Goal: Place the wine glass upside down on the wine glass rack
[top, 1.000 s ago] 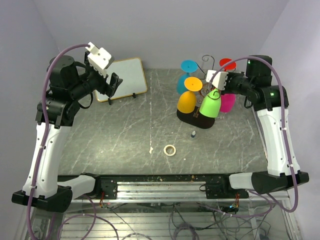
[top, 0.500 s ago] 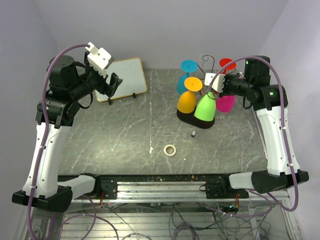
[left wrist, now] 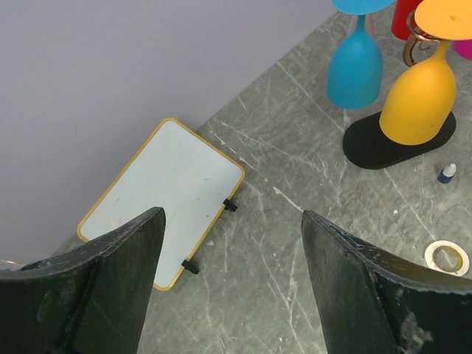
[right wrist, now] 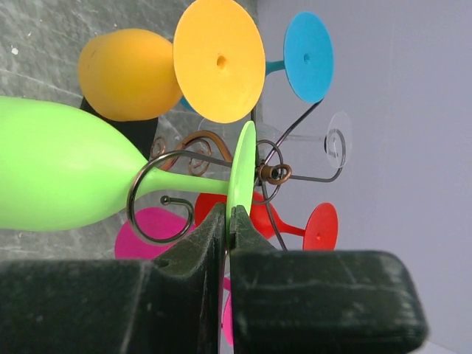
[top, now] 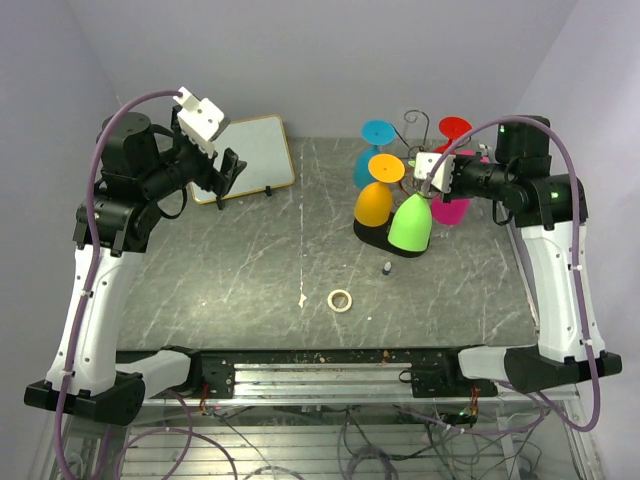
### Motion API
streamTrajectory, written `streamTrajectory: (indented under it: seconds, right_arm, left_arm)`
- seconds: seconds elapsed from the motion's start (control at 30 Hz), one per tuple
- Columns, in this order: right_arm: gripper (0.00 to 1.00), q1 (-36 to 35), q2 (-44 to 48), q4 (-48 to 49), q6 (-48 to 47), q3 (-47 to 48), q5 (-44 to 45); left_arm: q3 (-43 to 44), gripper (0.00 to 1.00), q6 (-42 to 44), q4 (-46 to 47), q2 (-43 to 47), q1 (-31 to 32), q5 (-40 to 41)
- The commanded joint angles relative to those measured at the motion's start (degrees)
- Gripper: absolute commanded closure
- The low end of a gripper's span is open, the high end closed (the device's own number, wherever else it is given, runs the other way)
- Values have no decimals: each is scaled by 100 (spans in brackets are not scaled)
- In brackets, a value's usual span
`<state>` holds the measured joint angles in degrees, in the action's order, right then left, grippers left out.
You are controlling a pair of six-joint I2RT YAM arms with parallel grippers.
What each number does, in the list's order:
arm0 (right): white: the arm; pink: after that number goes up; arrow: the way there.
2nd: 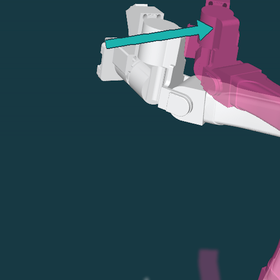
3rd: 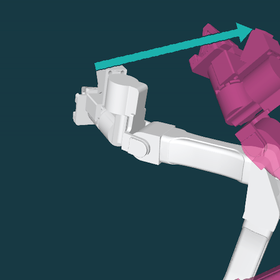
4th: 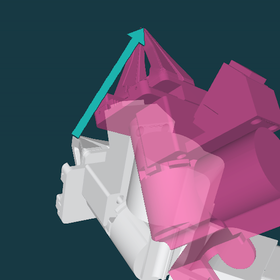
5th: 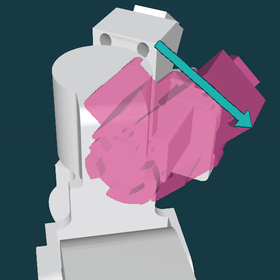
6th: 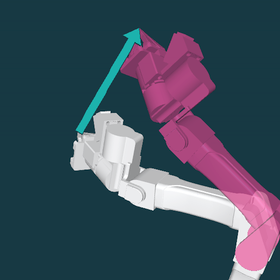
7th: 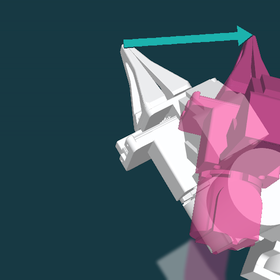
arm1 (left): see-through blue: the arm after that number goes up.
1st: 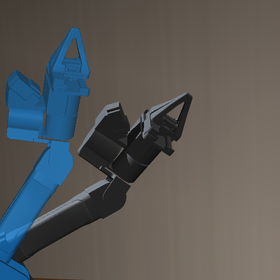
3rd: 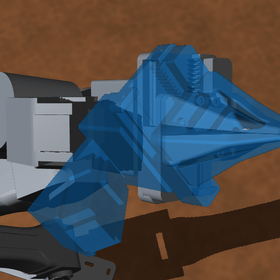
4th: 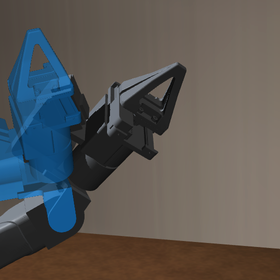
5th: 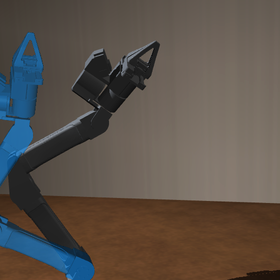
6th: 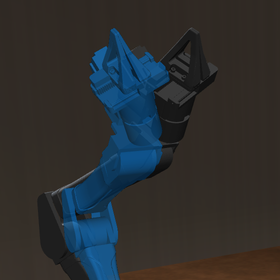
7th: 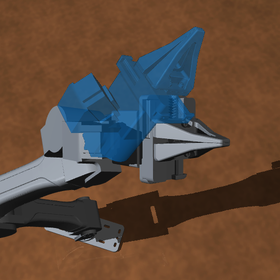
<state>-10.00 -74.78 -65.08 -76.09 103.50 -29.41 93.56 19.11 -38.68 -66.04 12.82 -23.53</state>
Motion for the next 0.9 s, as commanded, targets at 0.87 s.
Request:
streamTrajectory:
  seconds: [0.87]
  right_arm:
    - [99, 158, 693, -19, 341, -326, 286]
  left_arm:
    - [-179, 15, 90, 66, 240, -139, -424]
